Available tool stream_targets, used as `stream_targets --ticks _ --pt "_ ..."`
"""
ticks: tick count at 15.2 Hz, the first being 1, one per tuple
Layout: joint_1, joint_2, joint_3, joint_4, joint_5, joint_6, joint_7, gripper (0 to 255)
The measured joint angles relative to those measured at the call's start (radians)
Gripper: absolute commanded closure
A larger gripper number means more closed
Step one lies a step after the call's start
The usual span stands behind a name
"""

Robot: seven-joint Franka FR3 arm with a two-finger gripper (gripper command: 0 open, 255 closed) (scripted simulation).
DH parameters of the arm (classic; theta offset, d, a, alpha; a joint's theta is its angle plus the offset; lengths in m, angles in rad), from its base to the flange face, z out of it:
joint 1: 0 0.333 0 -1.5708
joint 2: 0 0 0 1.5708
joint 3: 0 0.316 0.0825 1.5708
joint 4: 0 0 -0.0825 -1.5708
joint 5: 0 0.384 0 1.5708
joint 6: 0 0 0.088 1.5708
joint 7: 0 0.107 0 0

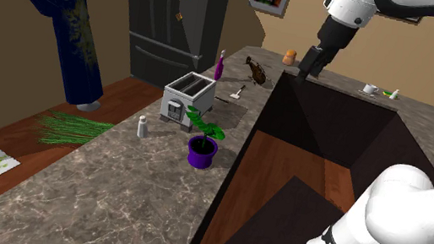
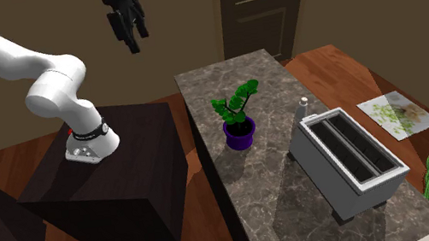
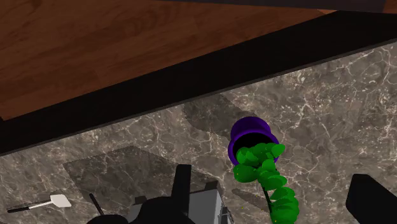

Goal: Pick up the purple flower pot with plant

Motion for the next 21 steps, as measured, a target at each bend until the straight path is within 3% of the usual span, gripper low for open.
stream_targets --ticks 6,12,21 --pt "0.001 0.096 0.054 -0.037 0.002 0.096 0.083 0" --pt "-0.006 0.275 0.119 -0.040 -0.014 0.223 0.199 0" --pt "-0.016 0.615 0.208 0.057 -0.083 0.366 0.403 0"
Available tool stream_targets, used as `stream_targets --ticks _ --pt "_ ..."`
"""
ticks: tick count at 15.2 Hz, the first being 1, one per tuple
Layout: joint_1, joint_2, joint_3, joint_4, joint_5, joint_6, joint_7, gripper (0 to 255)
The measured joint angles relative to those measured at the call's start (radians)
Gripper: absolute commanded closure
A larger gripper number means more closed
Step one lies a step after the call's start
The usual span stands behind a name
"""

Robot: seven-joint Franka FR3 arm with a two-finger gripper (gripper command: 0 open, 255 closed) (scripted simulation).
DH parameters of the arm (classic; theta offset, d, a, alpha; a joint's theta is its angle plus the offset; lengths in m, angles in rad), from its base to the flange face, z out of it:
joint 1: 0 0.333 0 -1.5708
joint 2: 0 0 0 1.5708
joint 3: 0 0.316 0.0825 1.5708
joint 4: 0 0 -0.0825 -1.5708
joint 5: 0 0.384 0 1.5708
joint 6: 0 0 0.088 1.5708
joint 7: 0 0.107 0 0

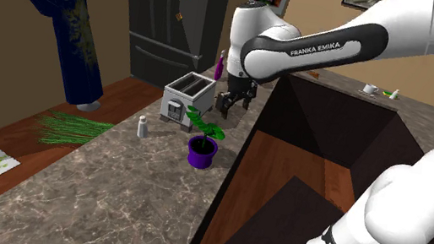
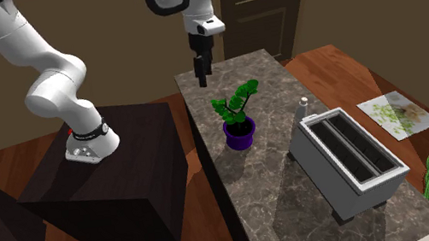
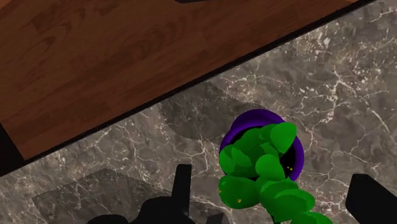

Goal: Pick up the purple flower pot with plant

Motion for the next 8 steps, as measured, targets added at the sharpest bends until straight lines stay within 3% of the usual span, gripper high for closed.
stream_targets --ticks 5,8 --pt "-0.003 0.202 0.015 0.097 -0.065 0.045 0.100 0" --pt "0.003 0.251 0.018 0.109 -0.082 0.065 0.132 0"
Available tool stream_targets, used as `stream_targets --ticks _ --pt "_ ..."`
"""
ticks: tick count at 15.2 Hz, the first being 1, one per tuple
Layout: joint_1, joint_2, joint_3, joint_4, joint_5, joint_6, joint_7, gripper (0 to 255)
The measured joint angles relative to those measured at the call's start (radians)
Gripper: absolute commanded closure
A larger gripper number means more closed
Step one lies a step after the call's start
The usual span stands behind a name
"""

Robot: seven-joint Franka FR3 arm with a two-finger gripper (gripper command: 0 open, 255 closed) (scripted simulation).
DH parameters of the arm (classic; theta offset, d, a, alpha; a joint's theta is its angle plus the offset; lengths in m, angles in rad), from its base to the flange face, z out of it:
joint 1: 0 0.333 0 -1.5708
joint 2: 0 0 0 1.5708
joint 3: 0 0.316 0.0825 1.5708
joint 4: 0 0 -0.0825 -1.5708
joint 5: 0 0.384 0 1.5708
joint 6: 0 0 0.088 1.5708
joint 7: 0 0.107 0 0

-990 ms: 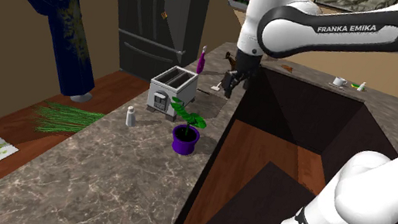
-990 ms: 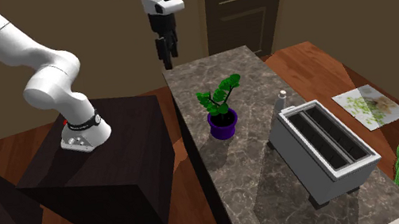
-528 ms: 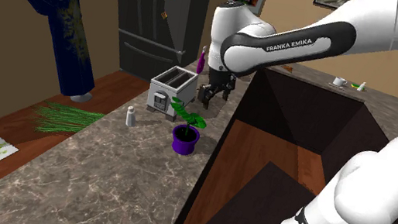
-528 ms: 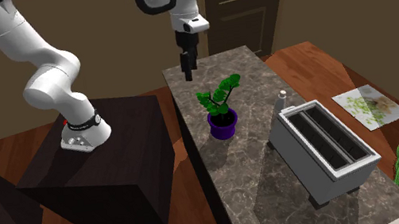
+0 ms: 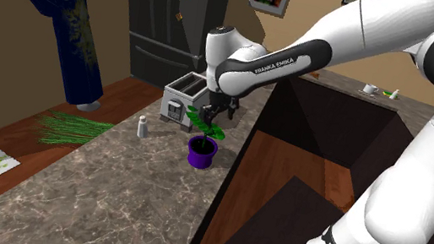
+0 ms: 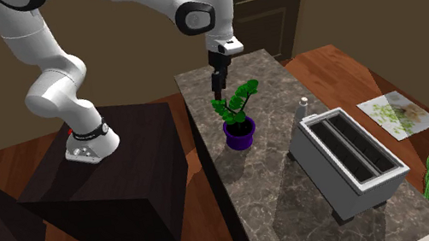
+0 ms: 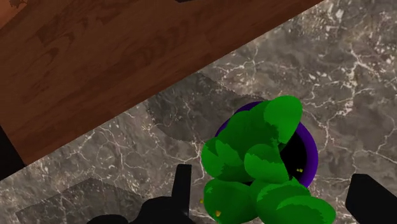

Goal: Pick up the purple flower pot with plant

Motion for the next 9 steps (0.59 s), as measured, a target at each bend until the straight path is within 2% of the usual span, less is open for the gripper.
stream_targets --ticks 6,7,9 --pt "0.002 0.049 -0.002 -0.023 -0.023 0.065 0.030 0" --pt "0.002 0.052 -0.002 -0.024 -0.024 0.069 0.031 255" --pt "0.002 0.054 -0.003 -0.025 -0.025 0.072 0.032 255"
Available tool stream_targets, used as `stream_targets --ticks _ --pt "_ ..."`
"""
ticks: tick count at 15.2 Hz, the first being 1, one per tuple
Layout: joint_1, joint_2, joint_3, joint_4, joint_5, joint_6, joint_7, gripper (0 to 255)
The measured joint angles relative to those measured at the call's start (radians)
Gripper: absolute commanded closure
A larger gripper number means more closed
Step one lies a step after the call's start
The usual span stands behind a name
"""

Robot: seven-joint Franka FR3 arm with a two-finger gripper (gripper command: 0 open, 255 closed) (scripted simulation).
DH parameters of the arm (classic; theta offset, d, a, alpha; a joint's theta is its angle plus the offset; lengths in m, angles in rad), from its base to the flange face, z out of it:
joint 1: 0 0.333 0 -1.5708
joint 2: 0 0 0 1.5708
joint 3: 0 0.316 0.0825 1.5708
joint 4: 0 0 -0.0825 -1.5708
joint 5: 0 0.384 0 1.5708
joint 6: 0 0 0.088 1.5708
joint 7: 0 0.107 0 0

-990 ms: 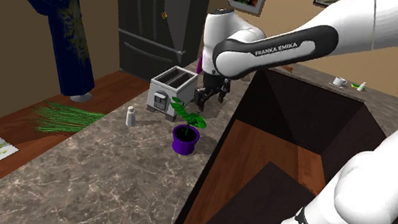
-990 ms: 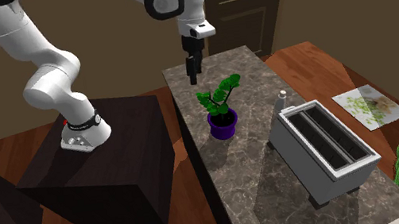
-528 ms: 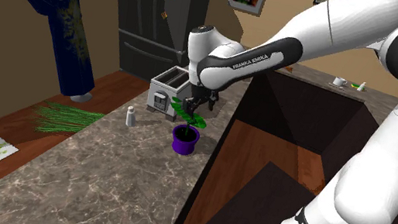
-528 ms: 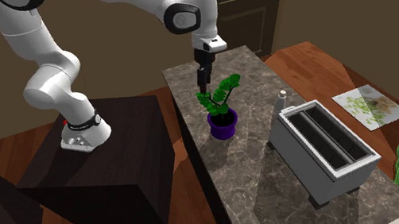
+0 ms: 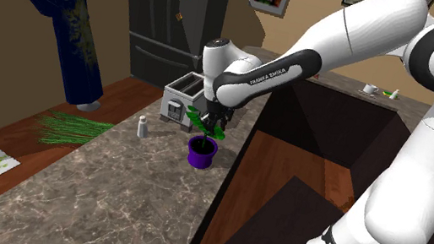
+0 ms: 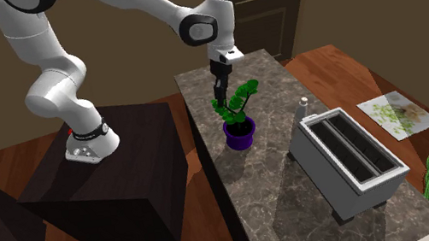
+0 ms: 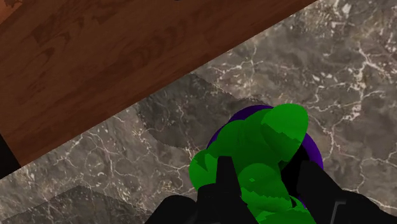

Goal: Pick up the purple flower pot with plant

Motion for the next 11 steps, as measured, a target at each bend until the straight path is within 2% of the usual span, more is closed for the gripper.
stream_targets --ticks 8,11 --pt "0.000 0.000 0.000 0.001 0.000 0.000 0.000 255" --pt "-0.001 -0.017 0.001 0.010 0.009 -0.026 -0.011 255"
